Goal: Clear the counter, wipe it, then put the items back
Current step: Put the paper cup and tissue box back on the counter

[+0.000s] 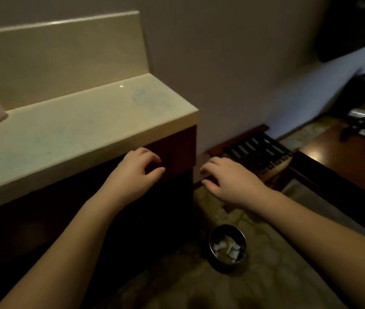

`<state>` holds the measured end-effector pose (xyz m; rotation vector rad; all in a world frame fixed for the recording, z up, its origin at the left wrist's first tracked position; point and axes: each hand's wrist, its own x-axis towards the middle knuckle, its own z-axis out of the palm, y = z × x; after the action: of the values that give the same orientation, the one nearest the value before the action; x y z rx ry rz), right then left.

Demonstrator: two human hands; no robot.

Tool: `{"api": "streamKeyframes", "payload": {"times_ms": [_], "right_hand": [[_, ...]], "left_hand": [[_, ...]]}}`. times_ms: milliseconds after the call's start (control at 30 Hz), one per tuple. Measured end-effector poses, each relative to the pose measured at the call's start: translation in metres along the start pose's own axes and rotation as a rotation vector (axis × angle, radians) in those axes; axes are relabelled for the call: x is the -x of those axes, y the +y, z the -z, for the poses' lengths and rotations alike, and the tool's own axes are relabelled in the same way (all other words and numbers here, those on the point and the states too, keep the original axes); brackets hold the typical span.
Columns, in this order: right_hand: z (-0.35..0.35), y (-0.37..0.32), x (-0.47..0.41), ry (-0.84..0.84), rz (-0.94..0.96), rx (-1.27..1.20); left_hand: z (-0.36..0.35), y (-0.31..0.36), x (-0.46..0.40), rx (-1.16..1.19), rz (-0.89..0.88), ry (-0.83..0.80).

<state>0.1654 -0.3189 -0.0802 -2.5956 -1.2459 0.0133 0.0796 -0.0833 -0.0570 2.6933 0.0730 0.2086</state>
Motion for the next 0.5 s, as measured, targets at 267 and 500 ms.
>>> {"api": "streamKeyframes", "payload": {"times_ms": [267,500], "right_hand": [[-0.035,0.099,0.153,-0.012,-0.38,-0.015],[-0.057,0.149,0.256,-0.041,-0.688,-0.076]], "left_hand": [[-0.134,0.103,-0.033,-0.019,-0.172,-0.268],[-0.222,0.179,-0.059,-0.01,-0.331,-0.459]]}}
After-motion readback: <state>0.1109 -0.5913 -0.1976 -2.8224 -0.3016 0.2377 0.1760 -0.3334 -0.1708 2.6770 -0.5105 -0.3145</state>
